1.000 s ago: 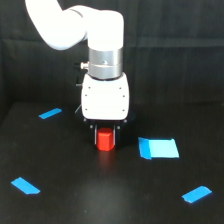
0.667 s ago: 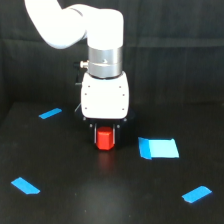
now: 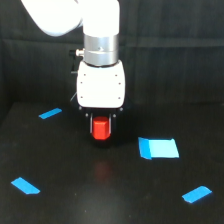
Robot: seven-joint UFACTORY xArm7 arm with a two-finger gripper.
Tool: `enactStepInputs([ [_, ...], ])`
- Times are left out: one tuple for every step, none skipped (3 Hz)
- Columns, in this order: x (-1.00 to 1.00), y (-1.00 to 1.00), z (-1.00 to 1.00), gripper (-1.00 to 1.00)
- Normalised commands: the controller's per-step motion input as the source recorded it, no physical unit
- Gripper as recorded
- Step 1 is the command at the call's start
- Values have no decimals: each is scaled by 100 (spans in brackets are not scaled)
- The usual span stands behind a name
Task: Pick up the red object from the table
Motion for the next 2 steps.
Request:
enactStepInputs([
  [16, -4, 92, -98],
  [8, 12, 96, -98],
])
